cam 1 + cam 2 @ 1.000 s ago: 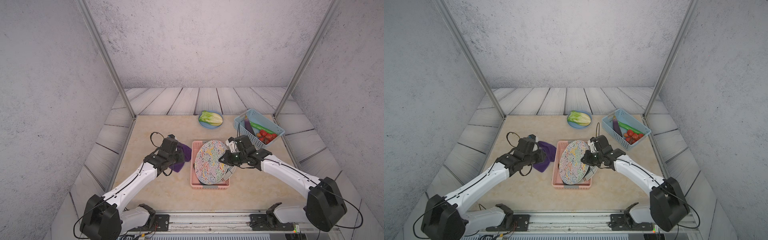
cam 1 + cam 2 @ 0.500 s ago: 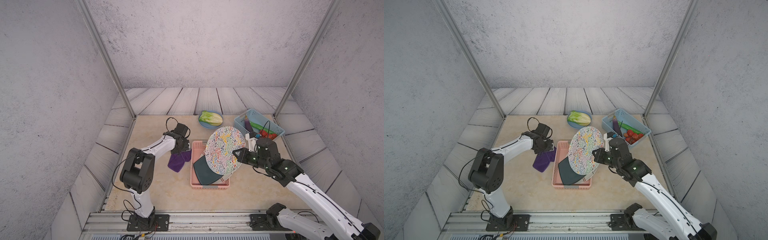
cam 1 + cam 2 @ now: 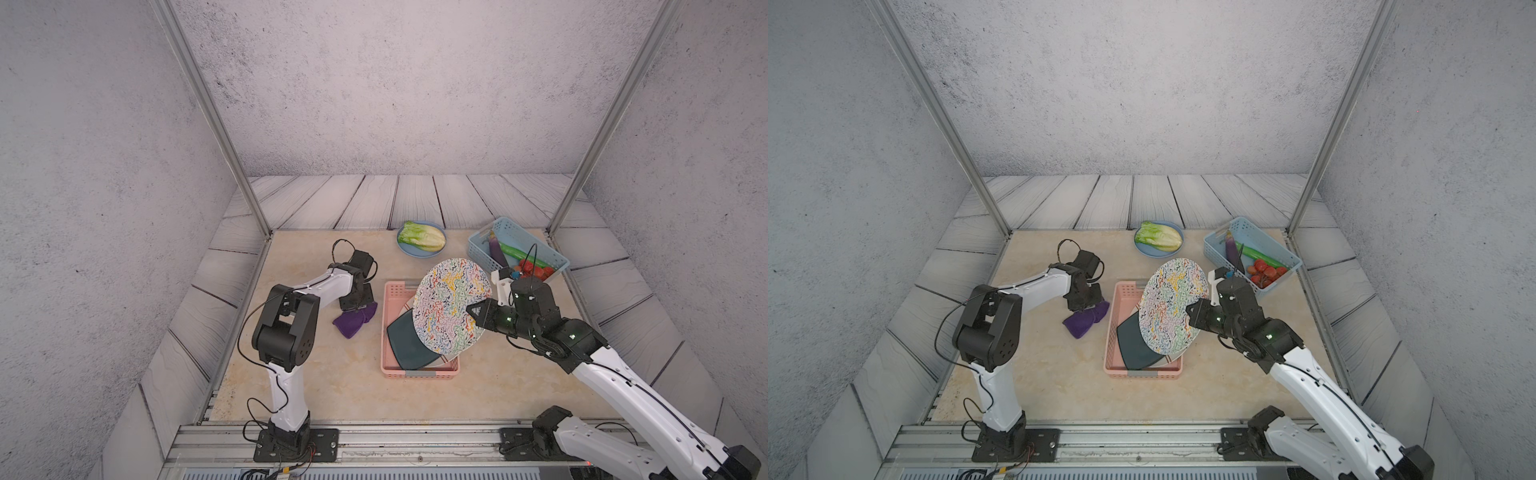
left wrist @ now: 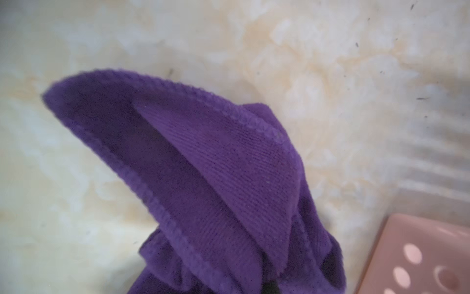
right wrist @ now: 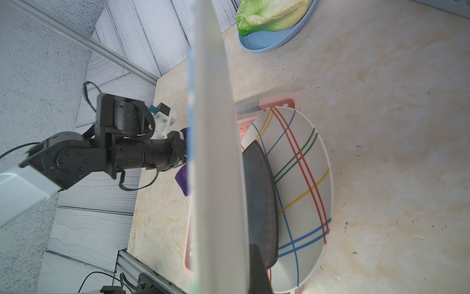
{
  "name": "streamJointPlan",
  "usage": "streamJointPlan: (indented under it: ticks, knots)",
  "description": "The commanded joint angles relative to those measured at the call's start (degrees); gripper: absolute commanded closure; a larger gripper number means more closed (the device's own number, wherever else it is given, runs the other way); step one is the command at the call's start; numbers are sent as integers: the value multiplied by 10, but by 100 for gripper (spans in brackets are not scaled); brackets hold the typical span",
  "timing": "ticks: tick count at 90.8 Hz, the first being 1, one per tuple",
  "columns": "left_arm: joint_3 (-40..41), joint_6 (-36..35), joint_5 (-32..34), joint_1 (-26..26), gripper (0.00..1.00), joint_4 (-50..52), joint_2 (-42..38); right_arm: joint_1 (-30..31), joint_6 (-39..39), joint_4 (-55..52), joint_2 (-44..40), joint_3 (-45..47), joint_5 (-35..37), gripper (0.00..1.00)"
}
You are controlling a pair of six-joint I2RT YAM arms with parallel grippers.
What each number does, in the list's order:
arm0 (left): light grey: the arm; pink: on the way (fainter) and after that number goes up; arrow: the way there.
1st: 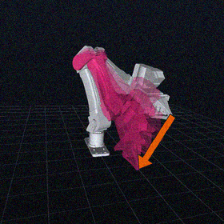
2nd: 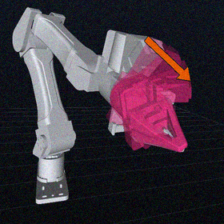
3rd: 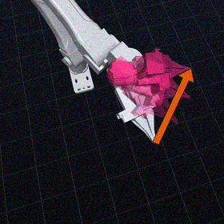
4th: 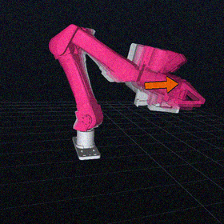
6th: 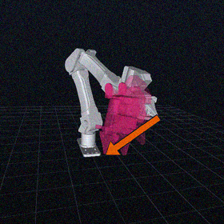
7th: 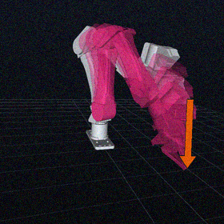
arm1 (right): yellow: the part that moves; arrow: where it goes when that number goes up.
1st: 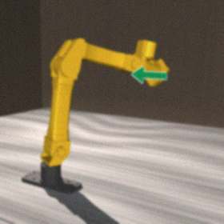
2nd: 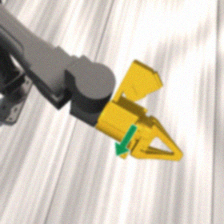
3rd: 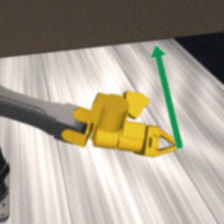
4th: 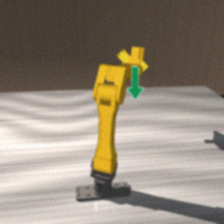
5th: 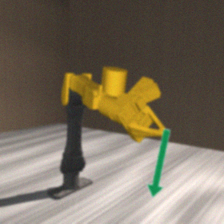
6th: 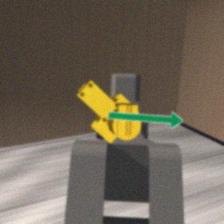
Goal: Wipe the wet plate dry
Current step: Pick up the towel at the center of the board, then wipe the plate with towel.
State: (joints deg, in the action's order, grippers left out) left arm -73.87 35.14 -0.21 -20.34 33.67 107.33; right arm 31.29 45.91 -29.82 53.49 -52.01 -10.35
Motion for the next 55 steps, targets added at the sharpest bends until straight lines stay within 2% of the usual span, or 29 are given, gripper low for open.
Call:
streamJointPlan:
  ticks: [1,10,18,35,46,55]
  knots:
    - [12,-7,-82,31,100,10,-180,0,15,47,-13,-15,-4,100]
    - [21,-21,-158,0,100,-22,-294,0,25,125,-20,5,-49,100]
    - [18,-38,-199,-60,100,-23,-334,0,50,213,-11,22,-101,100]
    - [49,-16,-200,-130,100,-31,-346,1,109,314,39,-6,-181,100]
    - [73,-5,-194,-173,100,-54,-343,1,142,347,51,-17,-178,100]
    - [78,0,-219,-251,100,-100,-317,0,155,368,52,-25,-170,100]
